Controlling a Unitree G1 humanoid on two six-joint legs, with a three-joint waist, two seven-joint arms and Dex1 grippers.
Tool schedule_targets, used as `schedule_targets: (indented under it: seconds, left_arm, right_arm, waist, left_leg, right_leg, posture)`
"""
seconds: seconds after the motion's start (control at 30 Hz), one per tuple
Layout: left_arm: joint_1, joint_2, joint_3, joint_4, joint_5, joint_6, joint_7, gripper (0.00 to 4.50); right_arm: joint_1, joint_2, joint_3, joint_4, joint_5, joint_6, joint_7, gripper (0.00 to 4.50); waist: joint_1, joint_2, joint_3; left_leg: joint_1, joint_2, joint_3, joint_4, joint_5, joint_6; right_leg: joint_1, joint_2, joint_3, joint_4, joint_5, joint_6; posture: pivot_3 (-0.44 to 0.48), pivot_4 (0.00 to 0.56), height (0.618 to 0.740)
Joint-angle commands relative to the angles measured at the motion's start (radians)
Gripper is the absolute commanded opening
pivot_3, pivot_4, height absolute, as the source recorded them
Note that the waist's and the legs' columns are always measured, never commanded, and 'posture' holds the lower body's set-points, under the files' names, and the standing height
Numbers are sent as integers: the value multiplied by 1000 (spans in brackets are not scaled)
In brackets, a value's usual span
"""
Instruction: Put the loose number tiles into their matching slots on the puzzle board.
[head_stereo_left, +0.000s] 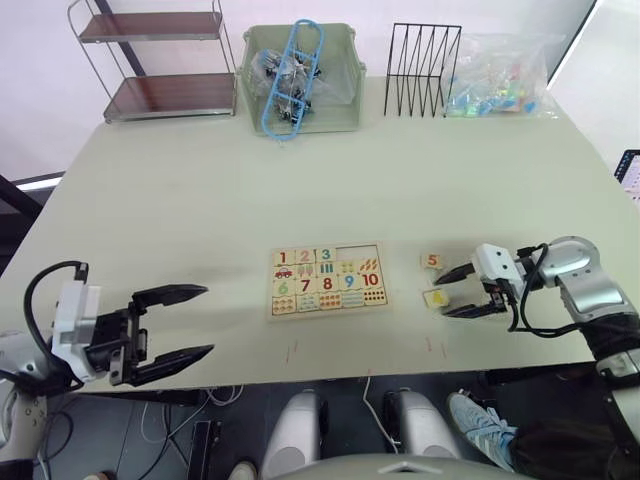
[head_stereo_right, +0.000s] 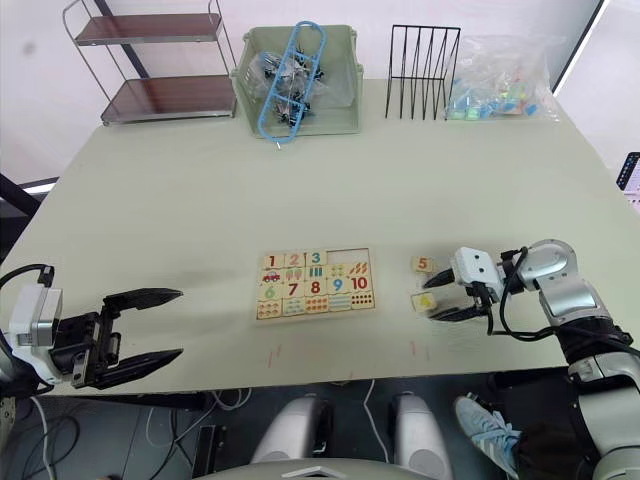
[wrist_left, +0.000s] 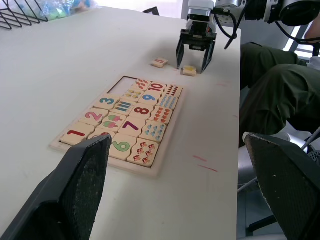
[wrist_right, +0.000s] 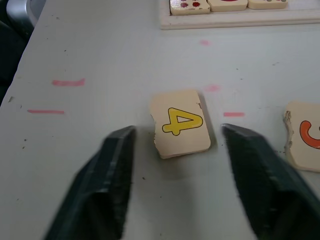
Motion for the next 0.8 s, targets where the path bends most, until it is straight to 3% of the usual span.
schedule_targets:
  seconds: [0.03,0.07,0.33,0.63,0.8]
  left_arm:
    - [-5,13,17,-2,-2,-13,-8,4500]
    - [-6,12,17,-1,-1,-15,-8,4500]
    - [1,-9,14,-8,-1,-31,11,4500]
    - [18,-65,34,-42,-40,-16,75,4500]
    - [51,-92,47,-67,-52,-18,105,4500]
  right_arm:
    - [-5,2,-7,4,5,11,12,1062]
    - [-5,1,-7,4,4,11,14,844]
    - [6,-28,-24,-130,35,164,2,844]
    - [-18,-55,-47,-367,120,512,-69,844]
    - [-115,-22,-30,-447,141,707,-143,844]
  waist:
    - [0,0,0]
    - [-1,0,0]
    - [0,0,0]
    - [0,1,1]
    - [-5,1,1]
  left_leg:
    - [0,0,0,0,0,0]
    - [0,0,0,0,0,0]
    - [0,0,0,0,0,0]
    - [0,0,0,0,0,0]
    - [0,0,0,0,0,0]
  right_leg:
    - [0,0,0,0,0,0]
    - [0,0,0,0,0,0]
    - [0,0,0,0,0,0]
    - [0,-1,0,0,0,0]
    - [-1,-2,0,0,1,-1]
  posture:
    - [0,150,740]
    - [0,150,740]
    - [0,150,740]
    - [0,150,740]
    - [0,150,740]
